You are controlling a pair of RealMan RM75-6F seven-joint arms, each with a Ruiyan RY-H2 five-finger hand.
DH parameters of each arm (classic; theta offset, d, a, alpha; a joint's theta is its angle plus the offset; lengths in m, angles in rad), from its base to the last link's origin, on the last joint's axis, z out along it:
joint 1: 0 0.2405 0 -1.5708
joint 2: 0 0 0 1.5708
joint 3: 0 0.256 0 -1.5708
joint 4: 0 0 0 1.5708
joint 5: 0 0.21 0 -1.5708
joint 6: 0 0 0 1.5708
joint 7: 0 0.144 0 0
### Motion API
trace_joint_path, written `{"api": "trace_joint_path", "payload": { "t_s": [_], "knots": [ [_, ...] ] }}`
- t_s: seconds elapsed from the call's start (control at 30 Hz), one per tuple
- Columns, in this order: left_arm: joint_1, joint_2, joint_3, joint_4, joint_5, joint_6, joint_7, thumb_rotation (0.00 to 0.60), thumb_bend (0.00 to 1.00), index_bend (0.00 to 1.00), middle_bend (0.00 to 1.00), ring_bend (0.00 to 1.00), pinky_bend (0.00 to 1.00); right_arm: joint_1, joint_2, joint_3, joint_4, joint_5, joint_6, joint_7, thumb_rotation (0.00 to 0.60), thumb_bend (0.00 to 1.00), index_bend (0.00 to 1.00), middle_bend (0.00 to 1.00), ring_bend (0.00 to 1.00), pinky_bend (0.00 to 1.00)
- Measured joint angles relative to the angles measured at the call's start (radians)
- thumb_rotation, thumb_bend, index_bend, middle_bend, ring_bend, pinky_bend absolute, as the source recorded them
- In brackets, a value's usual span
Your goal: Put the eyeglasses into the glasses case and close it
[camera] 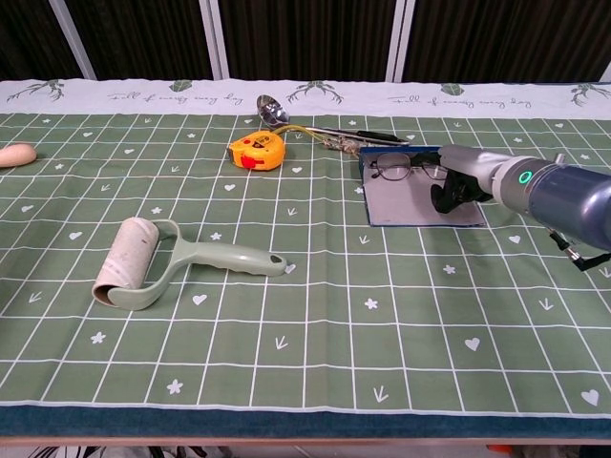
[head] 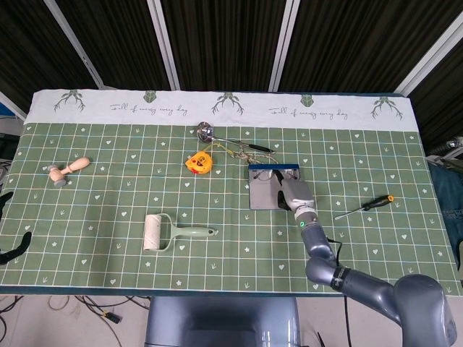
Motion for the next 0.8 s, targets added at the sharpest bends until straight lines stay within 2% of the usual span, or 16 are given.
{"api": "trace_joint_path", "payload": {
  "t_s": [0.23,0.3,0.37,0.4,0.43,0.47,0.5,0.6,0.7,0.8],
  "knots": [
    [0.0,0.0,0.001,0.001,-0.001,0.0,0.002,0.6,0.31,0.12,0.0,0.0,0.0,-0.004,0.019,-0.004,-0.039,-0.016,0.022,-0.01,0.6,0.84,0.0,0.98,1.0,1.0],
    [0.0,0.0,0.001,0.0,-0.001,0.0,0.004,0.6,0.31,0.12,0.0,0.0,0.0,-0.006,0.024,-0.007,-0.046,-0.015,0.024,-0.013,0.6,0.81,0.0,0.96,1.0,1.0],
    [0.001,0.001,0.001,0.0,-0.003,-0.001,0.005,0.6,0.31,0.12,0.0,0.0,0.0,-0.01,0.031,-0.009,-0.059,-0.018,0.03,-0.016,0.6,0.71,0.0,0.92,0.96,1.0],
    [0.001,0.001,0.001,-0.001,-0.004,-0.001,0.005,0.6,0.31,0.12,0.0,0.0,0.0,-0.012,0.036,-0.011,-0.066,-0.02,0.034,-0.016,0.6,0.6,0.01,0.85,0.9,0.98],
    [0.001,0.001,0.001,-0.001,-0.005,-0.002,0.005,0.6,0.31,0.12,0.0,0.0,0.0,-0.017,0.043,-0.013,-0.08,-0.024,0.041,-0.016,0.6,0.49,0.03,0.75,0.81,0.93],
    [0.001,0.001,0.001,-0.002,-0.006,-0.002,0.006,0.6,0.31,0.12,0.0,0.0,0.0,-0.021,0.05,-0.016,-0.092,-0.029,0.046,-0.016,0.6,0.43,0.04,0.67,0.75,0.87],
    [0.0,0.001,0.001,-0.002,-0.007,-0.003,0.008,0.6,0.31,0.12,0.0,0.0,0.0,-0.026,0.057,-0.019,-0.107,-0.036,0.053,-0.015,0.6,0.34,0.06,0.57,0.66,0.77],
    [-0.001,0.001,0.001,-0.003,-0.009,-0.005,0.014,0.6,0.31,0.12,0.0,0.0,0.0,-0.049,0.085,-0.037,-0.159,-0.083,0.085,-0.008,0.6,0.2,0.1,0.45,0.52,0.62],
    [-0.001,0.0,0.002,-0.005,-0.009,-0.004,0.018,0.6,0.31,0.12,0.0,0.0,0.0,-0.077,0.103,-0.066,-0.193,-0.164,0.142,-0.001,0.6,0.14,0.13,0.42,0.49,0.59],
    [0.0,-0.001,0.003,-0.005,-0.009,-0.003,0.019,0.6,0.31,0.13,0.0,0.0,0.0,-0.11,0.106,-0.1,-0.204,-0.267,0.225,0.013,0.6,0.13,0.14,0.41,0.48,0.59]
  ]
}}
